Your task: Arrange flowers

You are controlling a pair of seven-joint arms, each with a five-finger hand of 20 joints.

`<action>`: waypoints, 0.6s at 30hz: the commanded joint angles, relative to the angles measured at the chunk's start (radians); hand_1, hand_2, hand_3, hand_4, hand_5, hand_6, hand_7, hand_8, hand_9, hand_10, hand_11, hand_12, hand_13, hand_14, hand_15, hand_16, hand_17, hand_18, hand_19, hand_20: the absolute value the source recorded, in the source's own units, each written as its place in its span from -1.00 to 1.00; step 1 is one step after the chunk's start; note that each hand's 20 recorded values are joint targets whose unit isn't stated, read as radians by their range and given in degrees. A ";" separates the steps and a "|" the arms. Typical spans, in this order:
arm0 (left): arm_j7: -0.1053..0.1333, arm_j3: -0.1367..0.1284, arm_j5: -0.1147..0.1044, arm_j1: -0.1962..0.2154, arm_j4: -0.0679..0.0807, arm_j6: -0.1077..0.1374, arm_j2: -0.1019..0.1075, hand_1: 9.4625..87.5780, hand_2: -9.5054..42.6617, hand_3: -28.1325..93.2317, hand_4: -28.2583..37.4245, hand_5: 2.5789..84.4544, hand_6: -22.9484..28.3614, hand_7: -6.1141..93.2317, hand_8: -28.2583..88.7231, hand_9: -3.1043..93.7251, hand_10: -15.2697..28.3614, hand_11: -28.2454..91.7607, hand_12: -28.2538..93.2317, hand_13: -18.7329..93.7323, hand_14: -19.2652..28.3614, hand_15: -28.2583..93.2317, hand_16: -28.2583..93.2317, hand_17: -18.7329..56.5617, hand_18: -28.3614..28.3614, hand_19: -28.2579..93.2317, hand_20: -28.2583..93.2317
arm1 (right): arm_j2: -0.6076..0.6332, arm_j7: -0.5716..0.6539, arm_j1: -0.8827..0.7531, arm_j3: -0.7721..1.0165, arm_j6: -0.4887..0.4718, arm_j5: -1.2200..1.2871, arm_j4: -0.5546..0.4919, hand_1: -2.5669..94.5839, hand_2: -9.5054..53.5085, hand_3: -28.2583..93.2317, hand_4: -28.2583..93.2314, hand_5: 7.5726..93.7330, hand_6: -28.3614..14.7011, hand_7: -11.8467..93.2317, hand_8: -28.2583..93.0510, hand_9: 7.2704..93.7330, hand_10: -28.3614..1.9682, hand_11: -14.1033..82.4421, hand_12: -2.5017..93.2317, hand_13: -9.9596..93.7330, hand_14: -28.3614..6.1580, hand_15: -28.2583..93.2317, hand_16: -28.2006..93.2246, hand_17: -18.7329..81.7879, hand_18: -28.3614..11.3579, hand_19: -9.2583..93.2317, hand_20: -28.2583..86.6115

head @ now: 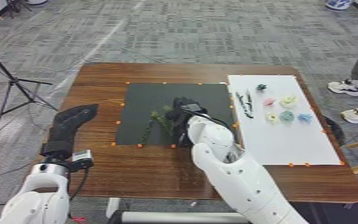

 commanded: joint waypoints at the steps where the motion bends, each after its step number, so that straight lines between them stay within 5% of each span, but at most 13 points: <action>1: -0.005 -0.007 0.004 0.012 -0.006 -0.010 -0.007 -0.51 -0.69 0.61 -0.64 0.17 0.07 -0.50 -0.64 -0.02 0.29 -0.18 -0.34 -0.06 0.51 -0.20 -0.52 -0.34 0.45 -0.32 -0.23 | 0.043 0.006 0.001 0.002 -0.027 0.016 -0.017 -0.44 -0.70 0.63 -0.67 0.95 0.34 -0.20 -0.61 1.00 0.25 0.24 -0.58 1.00 0.45 0.53 -0.01 0.54 -0.70 1.00 0.34; 14: -0.005 -0.005 0.003 0.011 -0.007 -0.011 -0.005 -0.51 -0.69 0.61 -0.64 0.17 0.07 -0.50 -0.64 -0.02 0.29 -0.18 -0.34 -0.06 0.51 -0.20 -0.52 -0.35 0.45 -0.32 -0.23 | 0.101 -0.025 0.043 0.044 0.001 0.112 -0.149 -0.52 -0.55 0.58 -0.66 0.87 0.28 -0.21 -0.62 1.00 0.13 0.12 -0.53 0.97 0.32 0.46 0.11 0.42 -0.82 1.00 0.32; 18: -0.003 -0.007 0.001 0.018 -0.010 -0.012 -0.006 -0.51 -0.69 0.61 -0.64 0.17 0.07 -0.50 -0.64 -0.02 0.29 -0.18 -0.34 -0.06 0.51 -0.20 -0.52 -0.35 0.45 -0.32 -0.23 | 0.091 -0.194 0.022 0.090 0.068 0.362 -0.153 -0.51 -0.47 0.56 -0.68 0.74 0.23 -0.25 -0.63 0.96 0.04 -0.05 -0.45 0.83 0.12 0.47 0.09 0.25 -0.88 0.94 0.28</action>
